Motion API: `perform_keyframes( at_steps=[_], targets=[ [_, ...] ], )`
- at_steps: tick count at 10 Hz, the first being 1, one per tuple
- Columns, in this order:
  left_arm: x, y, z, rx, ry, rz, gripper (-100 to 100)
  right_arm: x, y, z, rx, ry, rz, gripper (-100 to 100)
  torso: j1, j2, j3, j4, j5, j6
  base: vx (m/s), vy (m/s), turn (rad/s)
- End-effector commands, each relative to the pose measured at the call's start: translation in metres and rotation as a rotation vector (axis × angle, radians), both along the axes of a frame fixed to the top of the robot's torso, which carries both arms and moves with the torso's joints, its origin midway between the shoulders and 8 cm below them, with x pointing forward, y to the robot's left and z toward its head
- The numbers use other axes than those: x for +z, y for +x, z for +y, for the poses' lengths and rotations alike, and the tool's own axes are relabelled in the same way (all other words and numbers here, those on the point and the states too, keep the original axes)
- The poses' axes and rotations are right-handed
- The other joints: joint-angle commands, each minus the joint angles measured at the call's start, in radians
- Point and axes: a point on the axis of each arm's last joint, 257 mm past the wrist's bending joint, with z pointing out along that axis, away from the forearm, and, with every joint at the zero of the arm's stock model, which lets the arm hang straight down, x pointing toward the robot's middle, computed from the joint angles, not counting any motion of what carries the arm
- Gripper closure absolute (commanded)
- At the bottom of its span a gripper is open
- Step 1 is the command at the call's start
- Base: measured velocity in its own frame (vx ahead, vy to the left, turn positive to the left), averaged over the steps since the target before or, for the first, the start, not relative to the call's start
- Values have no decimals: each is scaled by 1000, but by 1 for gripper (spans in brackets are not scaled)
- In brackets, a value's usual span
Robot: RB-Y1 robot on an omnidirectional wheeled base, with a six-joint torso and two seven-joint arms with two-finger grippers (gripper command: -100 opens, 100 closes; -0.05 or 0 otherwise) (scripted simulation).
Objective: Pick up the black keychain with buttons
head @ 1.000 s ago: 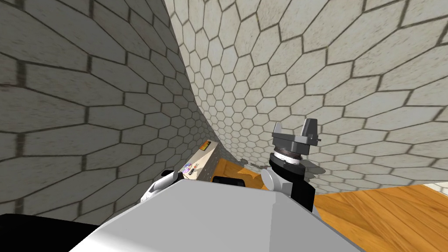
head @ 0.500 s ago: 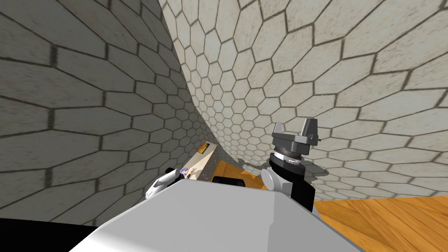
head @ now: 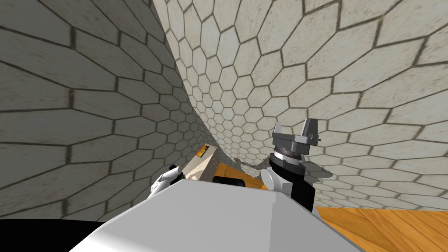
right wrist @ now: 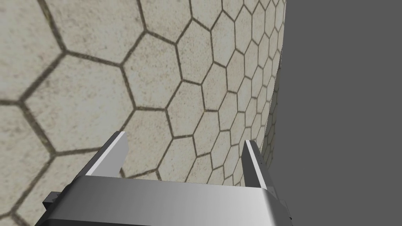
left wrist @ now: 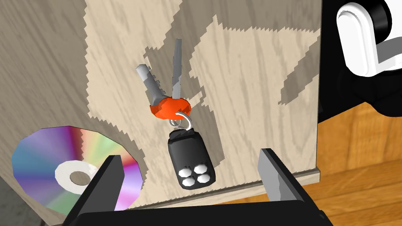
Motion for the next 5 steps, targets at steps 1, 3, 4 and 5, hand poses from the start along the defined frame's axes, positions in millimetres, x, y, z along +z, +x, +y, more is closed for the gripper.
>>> perform_keyframes(
  at_steps=[1,3,4,5],
  targets=[
    [0,0,0,0,0,0,-100,0,0,0,0,0,0,0,0,0,0,0,0,0,40,11,-6],
    [-2,8,2,-15,2,-6,-100,0,0,0,0,0,0,0,-1,5,3,1,0,0,11,-2,51],
    [-4,5,1,-11,-1,2,-100,0,0,0,0,0,0,0,-2,5,3,1,0,0,14,-14,59],
    [-4,17,5,-33,7,-15,-100,0,0,0,0,0,0,0,-2,6,3,1,0,0,13,-16,84]
  ],
)
